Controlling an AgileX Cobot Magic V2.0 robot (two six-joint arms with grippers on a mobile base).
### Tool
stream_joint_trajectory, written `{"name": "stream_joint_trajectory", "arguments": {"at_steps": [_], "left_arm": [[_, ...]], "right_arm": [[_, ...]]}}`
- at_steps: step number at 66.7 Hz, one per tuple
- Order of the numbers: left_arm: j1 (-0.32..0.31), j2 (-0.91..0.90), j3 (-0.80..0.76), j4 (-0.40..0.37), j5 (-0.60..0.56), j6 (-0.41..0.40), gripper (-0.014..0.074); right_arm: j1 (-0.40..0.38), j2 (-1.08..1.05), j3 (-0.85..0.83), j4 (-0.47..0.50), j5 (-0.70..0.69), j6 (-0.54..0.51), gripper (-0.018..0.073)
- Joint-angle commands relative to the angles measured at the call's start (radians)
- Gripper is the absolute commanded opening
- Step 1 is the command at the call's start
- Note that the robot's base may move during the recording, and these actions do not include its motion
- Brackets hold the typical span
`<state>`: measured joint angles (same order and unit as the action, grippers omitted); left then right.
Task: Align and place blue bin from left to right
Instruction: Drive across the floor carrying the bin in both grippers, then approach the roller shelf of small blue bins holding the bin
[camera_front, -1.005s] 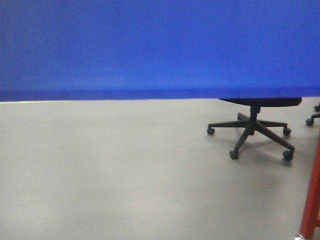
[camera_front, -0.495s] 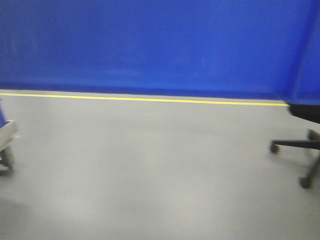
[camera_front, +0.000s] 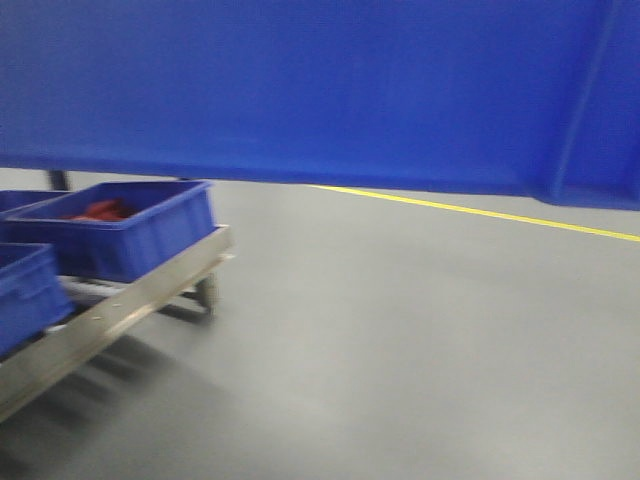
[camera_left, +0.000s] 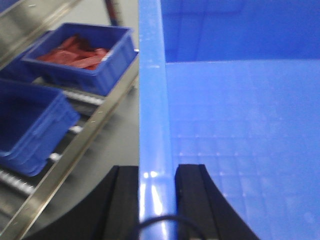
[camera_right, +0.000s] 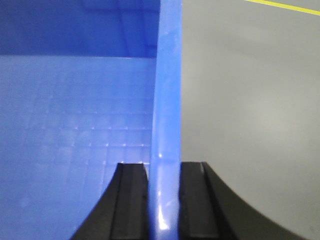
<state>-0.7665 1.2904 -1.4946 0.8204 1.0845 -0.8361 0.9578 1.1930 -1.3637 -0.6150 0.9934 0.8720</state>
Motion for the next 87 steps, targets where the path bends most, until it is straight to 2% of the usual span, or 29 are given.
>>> {"name": "stream_joint_trajectory", "arguments": {"at_steps": [1,87], "left_arm": [[-0.014,-0.012,-0.01,0.018,-0.146,-0.001,-0.0111],[-0.014,-0.012,-0.01,0.018,-0.154,-0.001,-0.0111]], "right_arm": [[0.011,-0.007,-0.012,0.01,-0.157,-0.008,-0.0078],[0.011,-0.007,-0.012,0.01,-0.157,-0.008,-0.0078]]}}
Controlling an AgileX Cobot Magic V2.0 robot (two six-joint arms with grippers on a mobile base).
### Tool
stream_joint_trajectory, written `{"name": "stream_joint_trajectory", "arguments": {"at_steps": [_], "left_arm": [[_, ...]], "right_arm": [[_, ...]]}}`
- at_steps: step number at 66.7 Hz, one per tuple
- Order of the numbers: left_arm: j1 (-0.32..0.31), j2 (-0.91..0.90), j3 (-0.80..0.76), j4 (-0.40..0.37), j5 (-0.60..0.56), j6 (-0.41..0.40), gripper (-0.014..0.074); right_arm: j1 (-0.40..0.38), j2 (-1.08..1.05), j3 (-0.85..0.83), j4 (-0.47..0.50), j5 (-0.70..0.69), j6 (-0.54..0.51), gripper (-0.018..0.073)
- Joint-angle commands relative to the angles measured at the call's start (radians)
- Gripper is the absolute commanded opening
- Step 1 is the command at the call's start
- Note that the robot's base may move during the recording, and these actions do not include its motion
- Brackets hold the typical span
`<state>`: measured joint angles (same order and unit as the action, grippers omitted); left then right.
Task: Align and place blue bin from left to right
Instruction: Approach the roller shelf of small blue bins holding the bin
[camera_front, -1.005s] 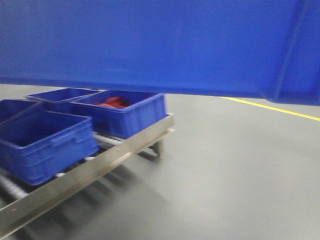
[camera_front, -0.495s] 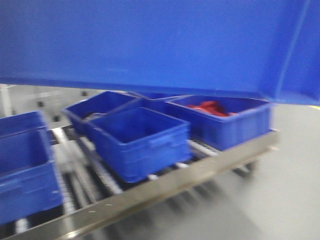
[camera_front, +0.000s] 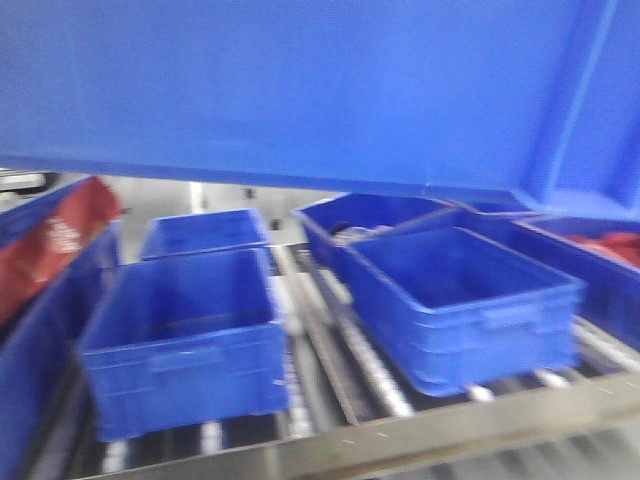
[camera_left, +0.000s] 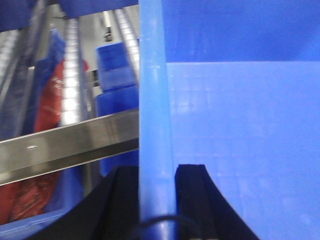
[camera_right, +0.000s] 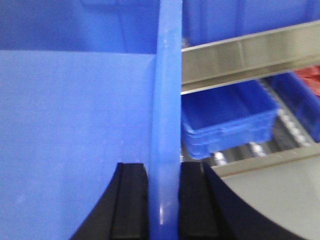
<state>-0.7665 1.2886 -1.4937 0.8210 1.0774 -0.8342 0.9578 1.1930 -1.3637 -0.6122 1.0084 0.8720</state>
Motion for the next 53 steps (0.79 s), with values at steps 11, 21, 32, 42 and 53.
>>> {"name": "stream_joint_trajectory", "arguments": {"at_steps": [11,21,32,42,53], "left_arm": [[-0.014,-0.01,-0.011,0.018,-0.147,-0.003,-0.0111],[-0.014,-0.01,-0.011,0.018,-0.147,-0.003,-0.0111],[-0.014,-0.01,-0.011,0.018,-0.147,-0.003,-0.0111],[-0.014,-0.01,-0.011,0.018,-0.147,-0.003,-0.0111],[-0.014,-0.01,-0.011,0.018,-0.147,-0.003,-0.0111]], "right_arm": [[0.011,-0.007,-0.012,0.007,-0.172,-0.008,-0.0078],[0.011,-0.007,-0.012,0.007,-0.172,-0.008,-0.0078],[0.011,-0.007,-0.012,0.007,-0.172,-0.008,-0.0078],[0.011,-0.007,-0.012,0.007,-0.172,-0.008,-0.0078],[0.011,-0.007,-0.012,0.007,-0.172,-0.008,-0.0078]]}}
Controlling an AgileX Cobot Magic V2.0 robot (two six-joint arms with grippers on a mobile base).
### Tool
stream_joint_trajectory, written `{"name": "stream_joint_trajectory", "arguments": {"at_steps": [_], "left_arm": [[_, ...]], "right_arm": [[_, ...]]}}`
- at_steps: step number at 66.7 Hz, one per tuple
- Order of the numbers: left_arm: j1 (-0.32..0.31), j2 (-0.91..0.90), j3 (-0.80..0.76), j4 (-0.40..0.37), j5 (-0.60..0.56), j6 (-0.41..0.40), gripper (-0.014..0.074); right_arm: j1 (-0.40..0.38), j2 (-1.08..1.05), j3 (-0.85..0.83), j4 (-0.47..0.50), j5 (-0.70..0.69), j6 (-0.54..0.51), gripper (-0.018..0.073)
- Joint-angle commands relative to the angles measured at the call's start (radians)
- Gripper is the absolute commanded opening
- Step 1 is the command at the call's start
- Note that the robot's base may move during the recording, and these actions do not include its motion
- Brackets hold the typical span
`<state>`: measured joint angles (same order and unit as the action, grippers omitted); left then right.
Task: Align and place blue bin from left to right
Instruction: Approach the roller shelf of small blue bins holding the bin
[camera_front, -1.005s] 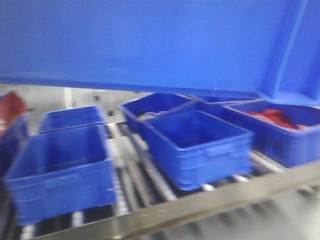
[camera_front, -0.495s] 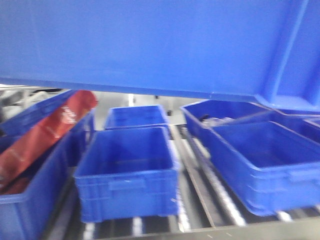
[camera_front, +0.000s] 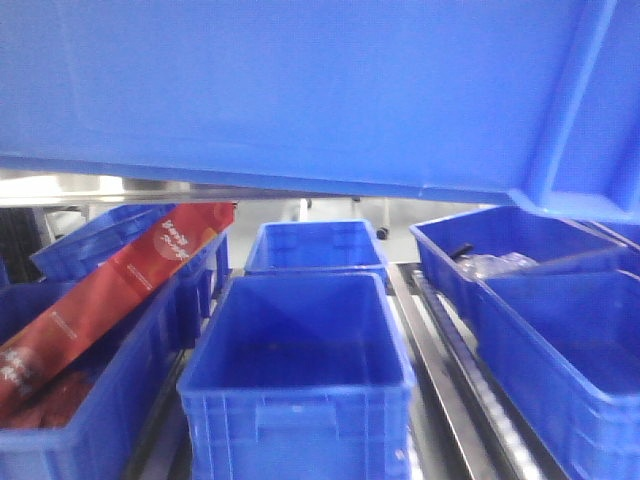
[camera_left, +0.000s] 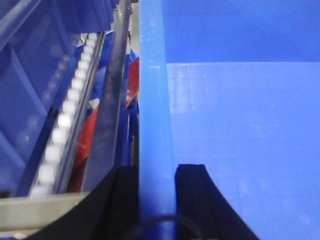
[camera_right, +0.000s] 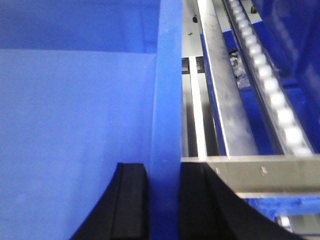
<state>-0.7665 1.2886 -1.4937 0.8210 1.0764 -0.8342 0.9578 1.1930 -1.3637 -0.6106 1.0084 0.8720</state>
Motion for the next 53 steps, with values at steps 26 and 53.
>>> {"name": "stream_joint_trajectory", "arguments": {"at_steps": [26,53], "left_arm": [[-0.014,-0.01,-0.011,0.018,-0.148,-0.003,-0.0111],[-0.014,-0.01,-0.011,0.018,-0.148,-0.003,-0.0111]], "right_arm": [[0.011,-0.007,-0.012,0.005,-0.18,-0.008,-0.0078],[0.011,-0.007,-0.012,0.005,-0.18,-0.008,-0.0078]]}}
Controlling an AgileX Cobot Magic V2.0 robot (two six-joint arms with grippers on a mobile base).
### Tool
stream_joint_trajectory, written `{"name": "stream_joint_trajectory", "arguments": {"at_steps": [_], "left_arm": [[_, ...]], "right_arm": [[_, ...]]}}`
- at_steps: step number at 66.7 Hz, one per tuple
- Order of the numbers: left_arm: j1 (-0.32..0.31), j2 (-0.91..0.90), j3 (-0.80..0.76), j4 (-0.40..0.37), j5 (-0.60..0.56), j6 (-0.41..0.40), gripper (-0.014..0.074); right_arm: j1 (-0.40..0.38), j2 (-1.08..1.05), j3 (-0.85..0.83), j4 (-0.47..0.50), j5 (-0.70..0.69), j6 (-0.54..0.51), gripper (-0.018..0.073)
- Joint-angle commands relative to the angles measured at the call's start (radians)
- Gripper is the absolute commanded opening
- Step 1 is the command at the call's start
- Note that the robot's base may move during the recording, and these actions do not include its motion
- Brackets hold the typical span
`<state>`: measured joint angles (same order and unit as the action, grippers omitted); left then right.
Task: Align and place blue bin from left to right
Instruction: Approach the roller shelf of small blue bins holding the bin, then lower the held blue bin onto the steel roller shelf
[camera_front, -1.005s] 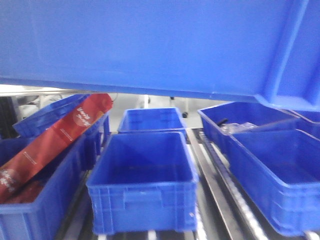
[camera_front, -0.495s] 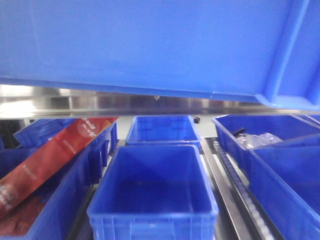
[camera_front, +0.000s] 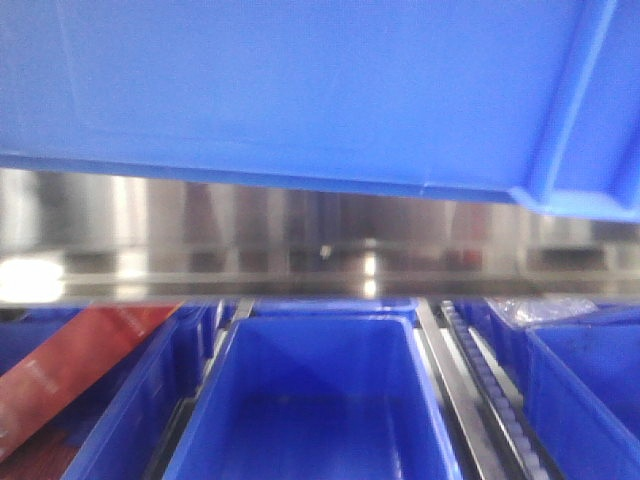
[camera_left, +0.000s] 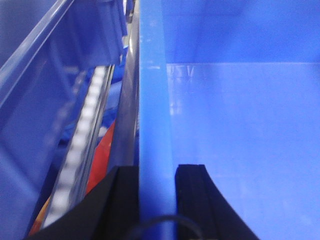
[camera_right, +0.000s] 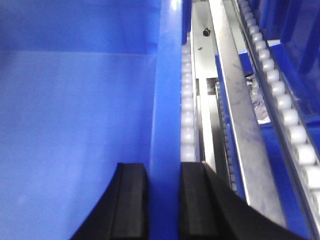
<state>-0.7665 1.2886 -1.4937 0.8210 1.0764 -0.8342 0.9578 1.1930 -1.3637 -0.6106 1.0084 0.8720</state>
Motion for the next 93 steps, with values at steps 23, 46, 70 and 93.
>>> {"name": "stream_joint_trajectory", "arguments": {"at_steps": [23,46,70,93], "left_arm": [[-0.014,-0.01,-0.011,0.018,-0.148,-0.003,-0.0111],[-0.014,-0.01,-0.011,0.018,-0.148,-0.003,-0.0111],[-0.014,-0.01,-0.011,0.018,-0.148,-0.003,-0.0111],[-0.014,-0.01,-0.011,0.018,-0.148,-0.003,-0.0111]], "right_arm": [[0.011,-0.007,-0.012,0.005,-0.18,-0.008,-0.0078],[0.011,-0.007,-0.012,0.005,-0.18,-0.008,-0.0078],[0.011,-0.007,-0.012,0.005,-0.18,-0.008,-0.0078],[0.011,-0.007,-0.012,0.005,-0.18,-0.008,-0.0078]]}}
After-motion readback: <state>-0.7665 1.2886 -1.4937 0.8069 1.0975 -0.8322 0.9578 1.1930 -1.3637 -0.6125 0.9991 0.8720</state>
